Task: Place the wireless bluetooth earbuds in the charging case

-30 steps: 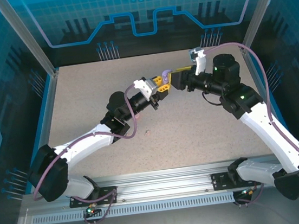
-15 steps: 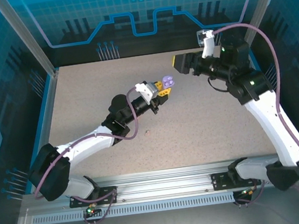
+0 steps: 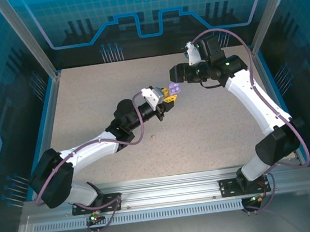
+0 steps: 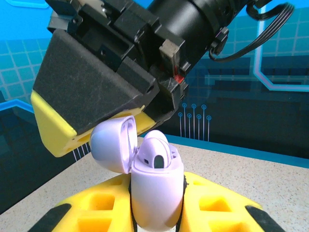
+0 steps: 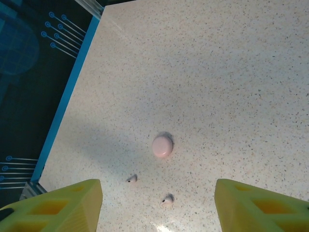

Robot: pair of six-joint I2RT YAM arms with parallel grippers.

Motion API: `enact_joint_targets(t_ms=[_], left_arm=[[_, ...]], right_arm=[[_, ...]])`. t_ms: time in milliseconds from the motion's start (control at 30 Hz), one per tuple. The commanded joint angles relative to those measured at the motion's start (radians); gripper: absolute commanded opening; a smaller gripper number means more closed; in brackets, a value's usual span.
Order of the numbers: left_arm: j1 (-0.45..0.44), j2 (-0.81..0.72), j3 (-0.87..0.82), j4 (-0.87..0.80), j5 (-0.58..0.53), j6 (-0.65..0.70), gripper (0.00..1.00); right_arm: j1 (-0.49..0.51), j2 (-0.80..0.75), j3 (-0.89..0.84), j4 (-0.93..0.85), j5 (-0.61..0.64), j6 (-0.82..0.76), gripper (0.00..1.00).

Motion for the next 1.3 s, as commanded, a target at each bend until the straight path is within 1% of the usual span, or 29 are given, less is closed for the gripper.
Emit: enact_joint_targets(t_ms=[0,167,300,400,533,600,733,867,1033,1133,1200,1267], left_arm=[[-0.004,-0.001,0.009,0.001,-0.001,-0.034,0.00],[-0.005,0.018,0.026,-0.001,-0.014,-0.055,0.00],[-0.005,0.035,0.041,-0.004,-0.023,-0.059,0.00],[-0.004,0.057,0.058,-0.029,-0.025,-0.083,0.00],[-0.004,0.101,0.082,-0.076,-0.041,-0.158,0.00],[-0.004,0.139,0.103,-0.121,-0.075,-0.239,0.00],[-0.005,0.239,0.170,-0.229,-0.115,-0.404,0.00],[-0.004,0.361,0.260,-0.344,-0.106,-0.575,0.00],[-0.004,0.510,0.433,-0.591,-0.124,-0.841,0.00],[-0.003,0.606,0.512,-0.665,-0.108,-0.974,0.00],[-0.001,0.658,0.555,-0.678,-0.080,-1.023,0.00],[0.000,0.713,0.616,-0.728,-0.057,-1.058,0.00]], right_arm=[[0.036,-0.059,-0.014,-0.065,0.005,-0.039,0.63],[0.048,-0.160,-0.148,-0.064,0.034,-0.032,0.62],[0.030,-0.233,-0.224,-0.043,0.064,-0.008,0.62],[-0.015,-0.259,-0.253,-0.013,0.109,0.041,0.64],[-0.088,-0.281,-0.311,0.007,0.172,0.094,0.66],[-0.115,-0.296,-0.359,0.032,0.179,0.107,0.67],[-0.129,-0.315,-0.440,0.045,0.215,0.102,0.68],[-0.135,-0.321,-0.501,0.053,0.213,0.098,0.68],[-0.135,-0.319,-0.555,0.070,0.202,0.097,0.69],[-0.134,-0.315,-0.573,0.076,0.206,0.094,0.69],[-0.134,-0.316,-0.577,0.076,0.206,0.090,0.69],[-0.135,-0.317,-0.578,0.075,0.206,0.086,0.69]])
